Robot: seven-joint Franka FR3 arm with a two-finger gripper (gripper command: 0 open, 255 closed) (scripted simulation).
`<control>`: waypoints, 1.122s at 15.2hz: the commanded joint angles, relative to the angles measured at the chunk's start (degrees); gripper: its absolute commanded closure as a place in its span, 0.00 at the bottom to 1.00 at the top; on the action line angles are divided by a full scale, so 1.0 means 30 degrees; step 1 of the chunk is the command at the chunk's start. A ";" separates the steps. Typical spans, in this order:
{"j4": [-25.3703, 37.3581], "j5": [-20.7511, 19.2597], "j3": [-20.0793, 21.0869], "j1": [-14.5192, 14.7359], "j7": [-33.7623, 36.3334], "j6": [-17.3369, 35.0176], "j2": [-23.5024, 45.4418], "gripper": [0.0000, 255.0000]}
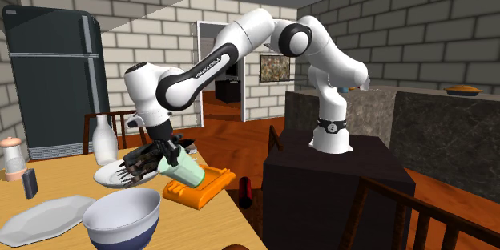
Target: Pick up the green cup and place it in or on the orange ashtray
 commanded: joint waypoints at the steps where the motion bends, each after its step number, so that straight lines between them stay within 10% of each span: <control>1: -0.0067 -0.0072 -0.0074 0.0066 -0.0014 -0.0286 -0.0365 1.00; 10: 0.0051 -0.0346 -0.0335 0.0229 -0.0092 -0.1602 -0.1587 1.00; 17: -0.5339 -0.1227 -0.1085 0.1439 -0.0169 -0.0239 -0.5633 1.00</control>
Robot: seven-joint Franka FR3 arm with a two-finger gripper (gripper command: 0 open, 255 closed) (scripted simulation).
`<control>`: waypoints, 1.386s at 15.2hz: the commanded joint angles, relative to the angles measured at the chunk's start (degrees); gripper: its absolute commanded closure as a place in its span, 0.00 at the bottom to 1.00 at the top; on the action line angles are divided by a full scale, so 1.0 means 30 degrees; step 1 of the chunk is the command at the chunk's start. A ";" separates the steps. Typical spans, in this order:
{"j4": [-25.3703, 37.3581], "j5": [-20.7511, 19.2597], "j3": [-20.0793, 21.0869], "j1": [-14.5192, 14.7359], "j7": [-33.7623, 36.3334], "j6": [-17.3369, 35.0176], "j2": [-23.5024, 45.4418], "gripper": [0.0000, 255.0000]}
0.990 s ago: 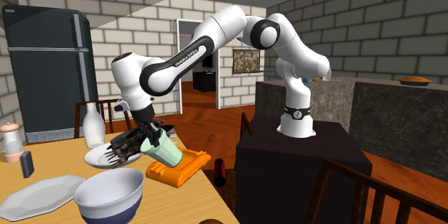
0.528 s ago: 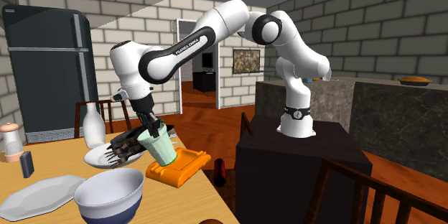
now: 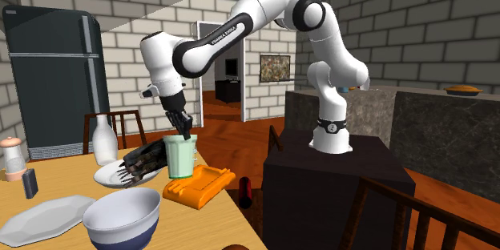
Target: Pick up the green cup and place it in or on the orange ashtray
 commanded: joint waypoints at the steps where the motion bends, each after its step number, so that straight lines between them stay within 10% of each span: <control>1: -0.0346 0.0008 0.0007 0.0020 -0.0007 0.0332 -0.0012 1.00; 21: -0.0575 0.0898 0.0732 -0.0508 -0.0019 0.3407 0.2934 1.00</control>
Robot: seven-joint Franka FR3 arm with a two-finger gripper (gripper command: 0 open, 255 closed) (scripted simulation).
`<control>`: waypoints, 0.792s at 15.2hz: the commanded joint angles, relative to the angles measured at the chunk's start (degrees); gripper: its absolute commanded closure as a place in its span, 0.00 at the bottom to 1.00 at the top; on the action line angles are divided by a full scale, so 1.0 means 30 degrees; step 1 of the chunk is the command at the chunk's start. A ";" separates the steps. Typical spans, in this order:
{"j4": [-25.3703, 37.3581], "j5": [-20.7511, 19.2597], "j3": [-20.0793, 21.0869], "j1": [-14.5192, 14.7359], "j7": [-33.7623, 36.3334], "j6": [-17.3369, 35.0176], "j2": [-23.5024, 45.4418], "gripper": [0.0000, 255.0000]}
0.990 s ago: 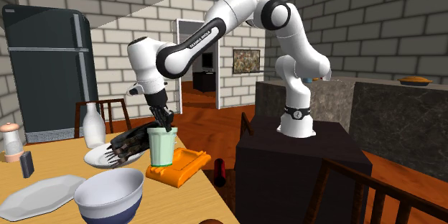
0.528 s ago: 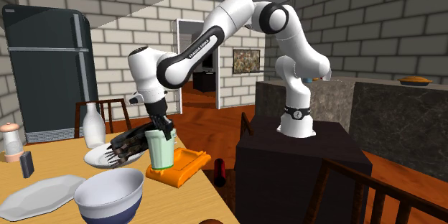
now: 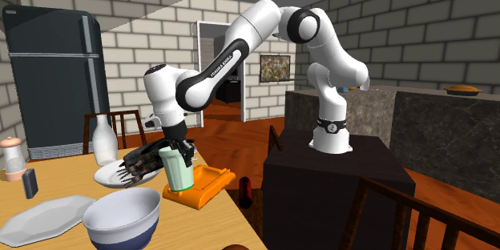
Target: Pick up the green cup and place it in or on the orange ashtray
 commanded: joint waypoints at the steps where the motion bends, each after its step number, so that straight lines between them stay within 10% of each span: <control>1: -0.0117 -0.0065 -0.0114 -0.0108 0.0027 0.0005 0.0195 1.00; 6: -0.0118 -0.0056 -0.0122 -0.0101 0.0022 0.0005 0.0197 1.00; 7: -0.0282 -0.0061 -0.0119 -0.0033 0.0068 0.0088 0.0126 0.00; 12: -0.0118 -0.0057 -0.0124 -0.0101 0.0022 0.0005 0.0196 0.00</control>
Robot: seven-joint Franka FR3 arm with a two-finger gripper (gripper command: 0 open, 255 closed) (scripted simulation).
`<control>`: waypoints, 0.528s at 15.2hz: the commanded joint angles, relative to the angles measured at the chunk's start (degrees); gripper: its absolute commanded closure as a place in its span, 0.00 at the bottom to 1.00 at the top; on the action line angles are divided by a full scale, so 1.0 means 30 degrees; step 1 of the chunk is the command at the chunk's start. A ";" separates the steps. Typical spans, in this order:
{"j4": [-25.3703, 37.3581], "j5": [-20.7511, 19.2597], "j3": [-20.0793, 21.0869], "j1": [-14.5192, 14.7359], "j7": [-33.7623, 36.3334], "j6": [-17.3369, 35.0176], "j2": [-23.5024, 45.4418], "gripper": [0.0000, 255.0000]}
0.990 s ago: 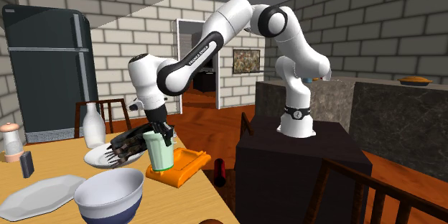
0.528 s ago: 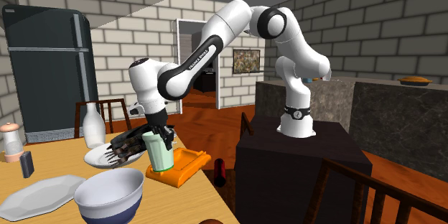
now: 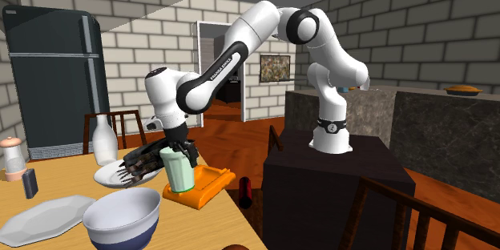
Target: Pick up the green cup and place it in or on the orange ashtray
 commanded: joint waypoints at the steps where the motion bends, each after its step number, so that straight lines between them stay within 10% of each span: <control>1: 0.0316 -0.0093 -0.0078 0.0055 0.0051 -0.0587 -0.0255 0.00; 8: 0.1210 -0.0299 -0.0235 0.0203 0.0183 -0.2080 -0.0867 0.00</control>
